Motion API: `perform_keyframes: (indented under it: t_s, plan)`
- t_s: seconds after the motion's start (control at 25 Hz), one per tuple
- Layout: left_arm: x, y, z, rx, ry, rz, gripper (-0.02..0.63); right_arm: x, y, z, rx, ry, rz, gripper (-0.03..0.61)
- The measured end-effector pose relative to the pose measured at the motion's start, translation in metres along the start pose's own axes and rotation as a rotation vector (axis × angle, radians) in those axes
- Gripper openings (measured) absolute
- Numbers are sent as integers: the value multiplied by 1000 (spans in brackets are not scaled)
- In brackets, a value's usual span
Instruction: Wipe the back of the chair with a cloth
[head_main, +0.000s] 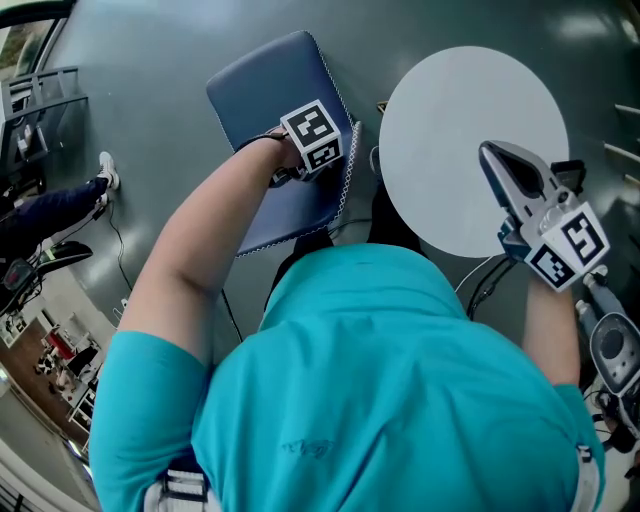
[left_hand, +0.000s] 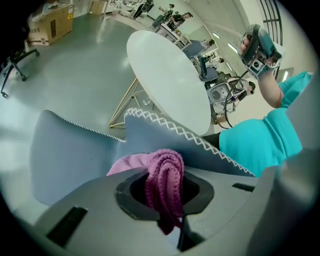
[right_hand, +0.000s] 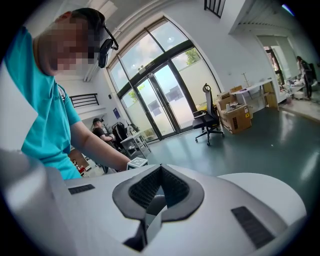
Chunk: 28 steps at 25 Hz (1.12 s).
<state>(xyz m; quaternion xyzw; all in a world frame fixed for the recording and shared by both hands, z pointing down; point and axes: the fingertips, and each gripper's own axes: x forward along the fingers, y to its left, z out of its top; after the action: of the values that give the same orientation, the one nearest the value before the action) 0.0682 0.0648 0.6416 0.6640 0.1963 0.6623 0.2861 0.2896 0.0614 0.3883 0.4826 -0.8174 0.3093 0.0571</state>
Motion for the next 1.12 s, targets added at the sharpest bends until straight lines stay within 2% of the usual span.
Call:
perform_keyframes:
  t_s: [0.32, 0.52, 0.68, 0.76, 0.84, 0.92, 1.12]
  plan:
    - [-14, 10, 27, 54, -37, 22, 58, -2, -4, -4, 3, -7, -9, -9]
    - [-28, 22, 45, 70, -112, 66, 58, -1, -3, -4, 2, -7, -6, -9]
    - [-55, 34, 62, 5, -258, 103, 58, -1, -1, 2, 1, -13, -5, -9]
    - [-73, 41, 59, -38, -300, 129, 58, -2, 0, 6, -3, -19, 1, -9]
    - [-92, 50, 41, -74, -301, 170, 58, -2, 3, 12, -11, -26, 10, -9]
    - [-110, 59, 9, -106, -268, 229, 58, 0, 8, 21, -22, -30, 25, -9]
    - [-135, 112, -101, -174, -156, 332, 58, 44, 28, 39, -60, 3, 59, -9]
